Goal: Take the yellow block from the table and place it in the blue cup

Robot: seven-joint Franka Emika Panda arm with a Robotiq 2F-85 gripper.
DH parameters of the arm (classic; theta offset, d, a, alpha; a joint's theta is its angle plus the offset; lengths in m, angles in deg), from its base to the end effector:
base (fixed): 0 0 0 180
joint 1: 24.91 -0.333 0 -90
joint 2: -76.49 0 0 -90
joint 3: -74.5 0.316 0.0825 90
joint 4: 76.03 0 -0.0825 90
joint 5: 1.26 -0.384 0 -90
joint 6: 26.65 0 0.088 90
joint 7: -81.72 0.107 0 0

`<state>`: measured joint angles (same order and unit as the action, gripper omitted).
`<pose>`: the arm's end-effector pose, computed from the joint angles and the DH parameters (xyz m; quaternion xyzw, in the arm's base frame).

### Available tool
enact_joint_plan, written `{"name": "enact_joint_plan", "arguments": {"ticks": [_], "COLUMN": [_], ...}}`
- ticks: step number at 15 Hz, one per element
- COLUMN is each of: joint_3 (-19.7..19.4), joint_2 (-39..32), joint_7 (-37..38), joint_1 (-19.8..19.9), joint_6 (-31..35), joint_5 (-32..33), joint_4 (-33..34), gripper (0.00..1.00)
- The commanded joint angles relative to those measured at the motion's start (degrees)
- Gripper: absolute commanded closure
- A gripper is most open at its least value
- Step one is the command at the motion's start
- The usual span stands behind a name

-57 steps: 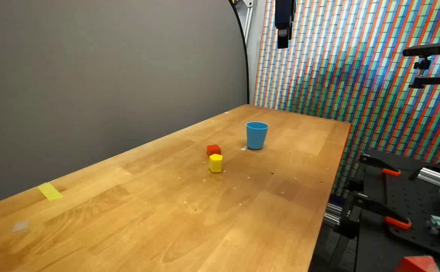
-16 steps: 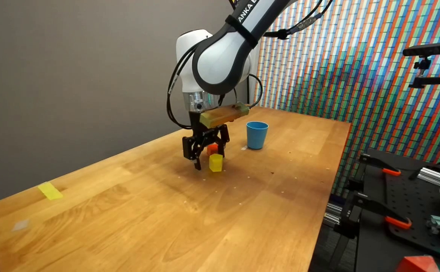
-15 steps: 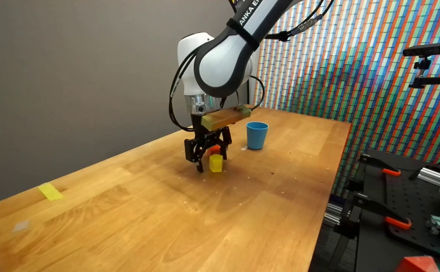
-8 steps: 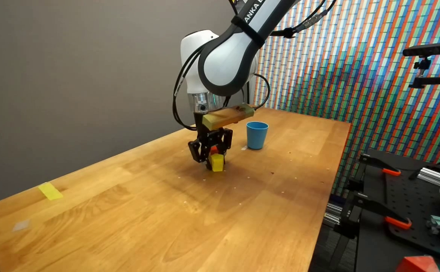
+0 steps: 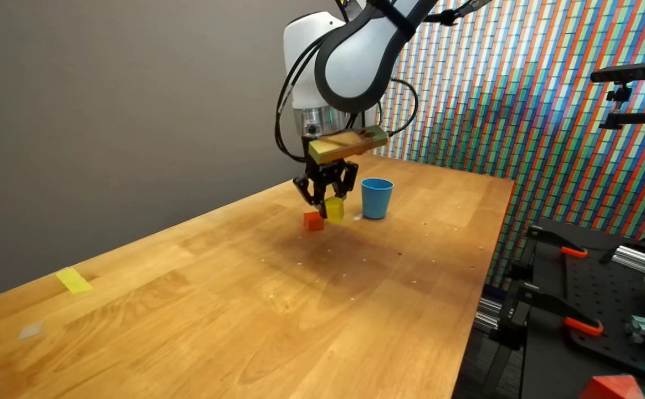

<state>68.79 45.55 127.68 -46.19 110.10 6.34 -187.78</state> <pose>0.5861 0.1635 0.1923 0.9747 -0.2065 -0.0090 0.0854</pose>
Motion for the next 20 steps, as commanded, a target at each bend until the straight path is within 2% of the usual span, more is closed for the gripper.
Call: {"name": "enact_joint_plan", "arguments": {"ticks": [1, 4, 6, 8, 12, 16, 20], "joint_3": [-4.45, -5.76, -4.35, -2.81, -2.3, -2.79, -1.79], "joint_2": [11.31, 16.48, 18.79, 19.68, 19.01, 18.16, 16.63], "joint_7": [10.71, 20.54, 23.49, 23.67, 25.32, 29.3, 29.92], "joint_1": [-1.05, 0.51, 3.32, 6.28, 10.31, 11.02, 11.29], "joint_6": [0.14, -0.27, -0.9, 0.08, 2.62, 3.95, 4.21], "joint_5": [7.89, 15.25, 16.03, 13.96, 14.47, 19.44, 20.2], "joint_4": [-7.95, -10.52, -12.5, -15.07, -18.14, -18.03, -16.49], "gripper": [0.85, 0.85, 0.85, 0.85, 0.85, 0.85, 0.85]}}
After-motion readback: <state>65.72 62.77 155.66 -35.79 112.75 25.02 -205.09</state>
